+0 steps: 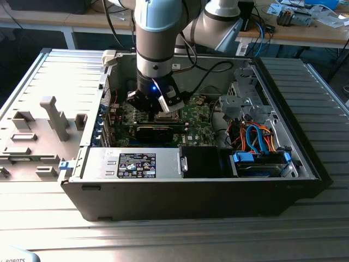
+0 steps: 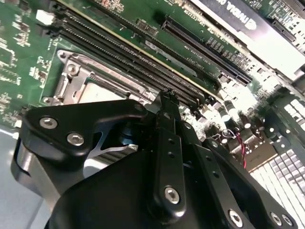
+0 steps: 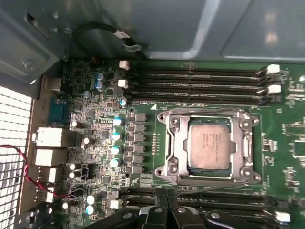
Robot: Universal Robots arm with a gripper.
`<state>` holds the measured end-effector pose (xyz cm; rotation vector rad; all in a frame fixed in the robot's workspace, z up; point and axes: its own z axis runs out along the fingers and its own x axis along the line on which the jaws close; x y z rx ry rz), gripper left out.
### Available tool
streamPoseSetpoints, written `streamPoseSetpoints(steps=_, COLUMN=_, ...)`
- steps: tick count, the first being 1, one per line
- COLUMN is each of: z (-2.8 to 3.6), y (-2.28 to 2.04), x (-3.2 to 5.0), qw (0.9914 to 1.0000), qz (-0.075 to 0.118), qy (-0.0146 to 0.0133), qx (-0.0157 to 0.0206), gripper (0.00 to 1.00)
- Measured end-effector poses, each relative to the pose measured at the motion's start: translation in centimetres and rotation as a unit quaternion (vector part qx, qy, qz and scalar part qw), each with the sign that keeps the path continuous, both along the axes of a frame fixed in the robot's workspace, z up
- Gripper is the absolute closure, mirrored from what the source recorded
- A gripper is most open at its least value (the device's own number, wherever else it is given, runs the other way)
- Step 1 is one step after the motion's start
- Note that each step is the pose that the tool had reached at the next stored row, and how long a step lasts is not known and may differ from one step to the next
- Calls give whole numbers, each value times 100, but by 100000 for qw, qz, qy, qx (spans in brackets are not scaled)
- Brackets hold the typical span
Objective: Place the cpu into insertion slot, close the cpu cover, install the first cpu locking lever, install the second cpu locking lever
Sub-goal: 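Install the second cpu locking lever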
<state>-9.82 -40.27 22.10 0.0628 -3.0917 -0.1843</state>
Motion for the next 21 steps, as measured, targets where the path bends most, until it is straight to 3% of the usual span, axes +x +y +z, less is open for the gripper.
streamPoseSetpoints(steps=7, z=-149, y=11, x=-22, qw=100000, qz=5, qy=-8, qx=68, gripper=89)
streamPoseSetpoints(steps=11, z=-173, y=40, x=-54, qw=99998, qz=3, qy=11, qx=678, gripper=89)
streamPoseSetpoints(steps=14, z=-195, y=66, x=-62, qw=99990, qz=12, qy=15, qx=1418, gripper=89)
streamPoseSetpoints(steps=17, z=-209, y=78, x=-62, qw=99982, qz=12, qy=-12, qx=1908, gripper=89)
streamPoseSetpoints(steps=21, z=-209, y=91, x=-65, qw=99980, qz=176, qy=-5, qx=1977, gripper=89)
